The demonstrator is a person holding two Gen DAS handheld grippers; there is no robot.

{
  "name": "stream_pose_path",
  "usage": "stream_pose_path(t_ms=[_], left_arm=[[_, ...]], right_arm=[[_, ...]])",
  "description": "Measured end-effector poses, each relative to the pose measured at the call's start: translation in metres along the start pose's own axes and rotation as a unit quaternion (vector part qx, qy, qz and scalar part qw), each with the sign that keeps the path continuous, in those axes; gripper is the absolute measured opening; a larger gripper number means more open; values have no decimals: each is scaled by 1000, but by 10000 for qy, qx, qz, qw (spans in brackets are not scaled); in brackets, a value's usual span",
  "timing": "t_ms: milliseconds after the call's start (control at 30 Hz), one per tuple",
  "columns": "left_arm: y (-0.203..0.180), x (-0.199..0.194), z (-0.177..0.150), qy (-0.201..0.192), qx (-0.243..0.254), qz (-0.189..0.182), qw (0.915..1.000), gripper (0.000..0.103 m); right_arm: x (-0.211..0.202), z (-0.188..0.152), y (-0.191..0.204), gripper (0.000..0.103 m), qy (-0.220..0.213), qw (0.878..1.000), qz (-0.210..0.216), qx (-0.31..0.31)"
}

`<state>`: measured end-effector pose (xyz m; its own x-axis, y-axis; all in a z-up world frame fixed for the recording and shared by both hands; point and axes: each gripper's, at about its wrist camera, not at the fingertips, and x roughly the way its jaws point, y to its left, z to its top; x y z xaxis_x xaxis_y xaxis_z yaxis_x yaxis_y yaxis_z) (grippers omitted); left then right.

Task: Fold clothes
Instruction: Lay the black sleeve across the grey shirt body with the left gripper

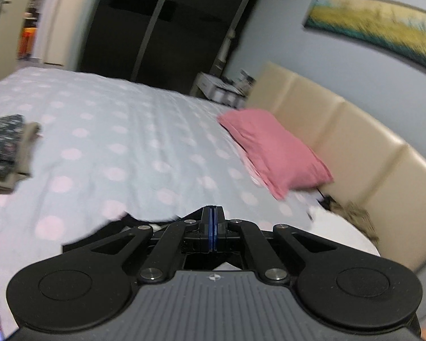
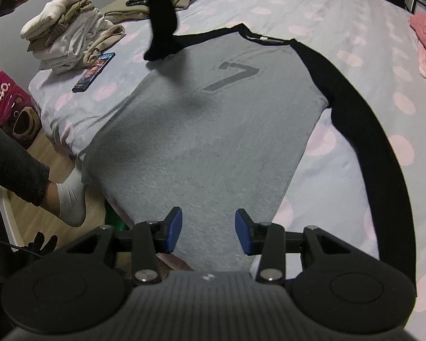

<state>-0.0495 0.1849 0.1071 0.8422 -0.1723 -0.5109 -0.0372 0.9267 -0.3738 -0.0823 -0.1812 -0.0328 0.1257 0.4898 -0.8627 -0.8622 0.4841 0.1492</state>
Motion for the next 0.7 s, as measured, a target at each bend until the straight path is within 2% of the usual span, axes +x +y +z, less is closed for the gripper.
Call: stream_pose_path(t_ms=[167,300,467,700], left_arm=[[-48,41,-26,463,304,-377,9978,0],[-84,74,-62,935,667,-541,9919,0],[-105,112,-113,1420,1075,-472,9829,0],[-128,154,-158,1866,1351,-362,9724,0]], right_arm=[[-2,-2,0,45,46,9997,-173,-141],[-2,-6,-1,45,102,9993,-260,-243],[-1,-10,-4,45,185,9989,-333,-275],[4,-12,-2,45,358,9982,-383,-299]])
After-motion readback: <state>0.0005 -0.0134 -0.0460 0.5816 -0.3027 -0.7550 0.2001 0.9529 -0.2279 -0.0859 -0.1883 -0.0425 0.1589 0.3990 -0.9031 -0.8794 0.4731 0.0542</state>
